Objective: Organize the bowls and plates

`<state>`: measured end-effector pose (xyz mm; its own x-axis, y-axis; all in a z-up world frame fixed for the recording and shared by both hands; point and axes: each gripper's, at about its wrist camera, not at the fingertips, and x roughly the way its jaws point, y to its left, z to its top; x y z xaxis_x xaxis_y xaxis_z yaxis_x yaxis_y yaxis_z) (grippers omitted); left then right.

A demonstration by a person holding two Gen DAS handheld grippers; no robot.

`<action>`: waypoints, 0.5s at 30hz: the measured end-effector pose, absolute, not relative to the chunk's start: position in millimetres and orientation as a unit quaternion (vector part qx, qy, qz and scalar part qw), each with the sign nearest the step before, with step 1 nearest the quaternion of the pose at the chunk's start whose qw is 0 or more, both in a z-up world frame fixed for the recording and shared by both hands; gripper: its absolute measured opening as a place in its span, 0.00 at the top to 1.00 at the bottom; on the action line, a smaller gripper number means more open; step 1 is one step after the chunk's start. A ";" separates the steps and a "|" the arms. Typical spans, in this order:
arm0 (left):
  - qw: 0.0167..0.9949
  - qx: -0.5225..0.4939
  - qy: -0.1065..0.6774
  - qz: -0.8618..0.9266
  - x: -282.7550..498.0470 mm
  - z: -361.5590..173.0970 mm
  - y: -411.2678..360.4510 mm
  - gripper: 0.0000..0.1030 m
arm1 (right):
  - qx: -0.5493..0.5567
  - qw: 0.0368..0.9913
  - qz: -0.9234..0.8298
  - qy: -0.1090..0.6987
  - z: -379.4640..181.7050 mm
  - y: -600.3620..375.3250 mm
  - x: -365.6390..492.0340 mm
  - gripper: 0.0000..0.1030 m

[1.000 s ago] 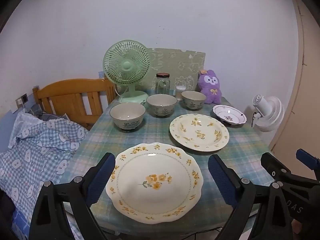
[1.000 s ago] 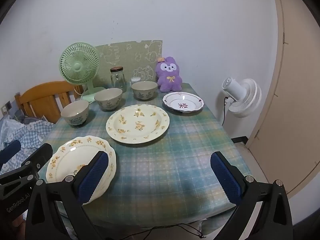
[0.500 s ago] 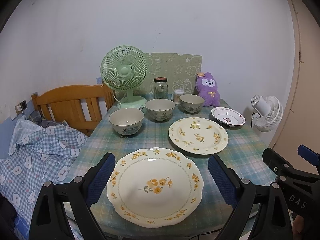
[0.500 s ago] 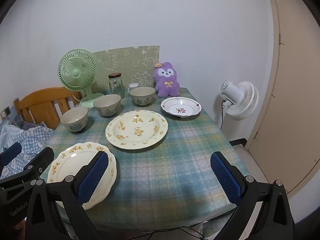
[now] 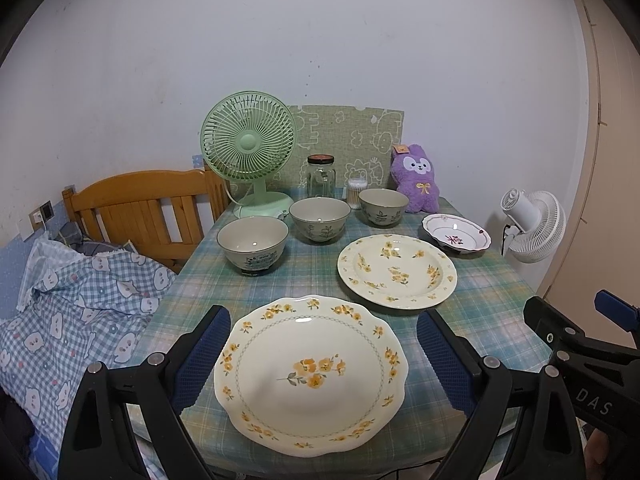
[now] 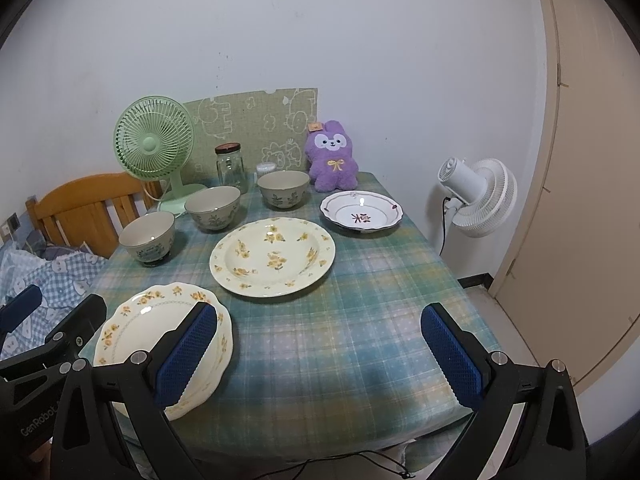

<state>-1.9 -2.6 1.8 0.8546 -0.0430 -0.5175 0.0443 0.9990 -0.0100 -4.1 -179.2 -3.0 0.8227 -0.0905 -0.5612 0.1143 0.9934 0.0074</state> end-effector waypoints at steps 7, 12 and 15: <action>0.963 0.001 0.268 -0.022 -1.8 2.1 -2.3 0.07 | 0.018 0.954 -0.056 0.293 -3.7 -178.8 -4.3 0.00; 0.963 0.001 0.269 -0.022 -1.3 2.6 -2.0 0.07 | 0.017 0.954 -0.056 0.293 -3.6 -178.1 -4.3 0.00; 0.963 0.001 0.268 -0.022 -1.7 2.3 -1.9 0.07 | 0.018 0.954 -0.056 0.293 -3.5 -178.3 -4.3 0.00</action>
